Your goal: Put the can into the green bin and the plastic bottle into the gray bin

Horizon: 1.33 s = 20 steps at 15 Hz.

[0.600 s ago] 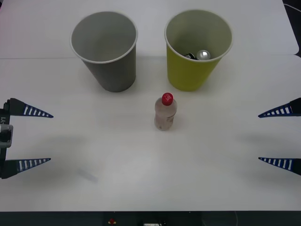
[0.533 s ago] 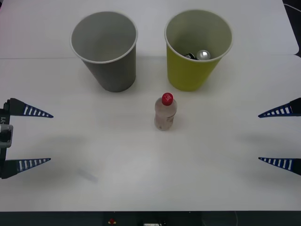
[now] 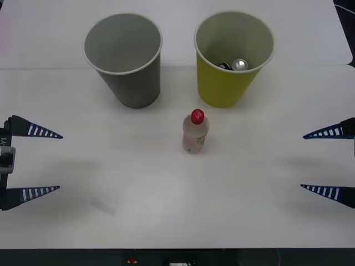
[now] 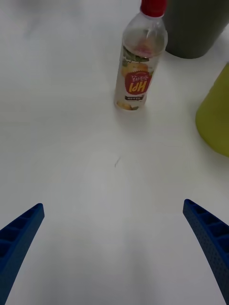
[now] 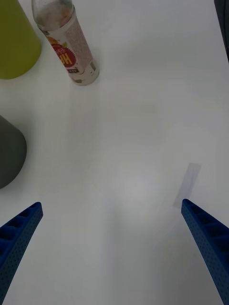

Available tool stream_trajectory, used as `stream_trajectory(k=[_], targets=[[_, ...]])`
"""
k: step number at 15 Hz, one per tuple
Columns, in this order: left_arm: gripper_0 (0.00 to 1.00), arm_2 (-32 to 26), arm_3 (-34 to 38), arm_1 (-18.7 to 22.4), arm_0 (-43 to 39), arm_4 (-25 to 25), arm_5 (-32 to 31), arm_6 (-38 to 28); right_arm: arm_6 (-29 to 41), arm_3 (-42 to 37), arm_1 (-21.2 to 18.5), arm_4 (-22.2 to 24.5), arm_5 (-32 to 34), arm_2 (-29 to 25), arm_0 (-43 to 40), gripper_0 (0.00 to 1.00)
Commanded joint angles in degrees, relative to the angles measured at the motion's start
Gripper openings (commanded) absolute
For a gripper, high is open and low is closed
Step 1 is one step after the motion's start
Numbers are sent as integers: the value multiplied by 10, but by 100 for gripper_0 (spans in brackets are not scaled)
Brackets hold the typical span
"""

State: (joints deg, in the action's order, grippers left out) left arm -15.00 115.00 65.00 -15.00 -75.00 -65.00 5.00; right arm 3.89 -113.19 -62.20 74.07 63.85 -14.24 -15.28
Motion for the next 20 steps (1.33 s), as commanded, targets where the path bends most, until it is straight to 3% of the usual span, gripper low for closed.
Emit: stream_trajectory(k=[1, 10, 15, 20], targets=[[100, 0, 0, 0, 0, 0, 0, 0, -6, 4, 29, -1, 5, 0, 1, 100], [100, 0, 0, 0, 0, 0, 0, 0, -30, 42, 129, -1, 14, 23, 10, 100], [100, 0, 0, 0, 0, 0, 0, 0, -59, 112, 160, -33, 15, 66, 41, 100], [100, 0, 0, 0, 0, 0, 0, 0, -107, 189, 205, -35, 45, 73, 82, 100]])
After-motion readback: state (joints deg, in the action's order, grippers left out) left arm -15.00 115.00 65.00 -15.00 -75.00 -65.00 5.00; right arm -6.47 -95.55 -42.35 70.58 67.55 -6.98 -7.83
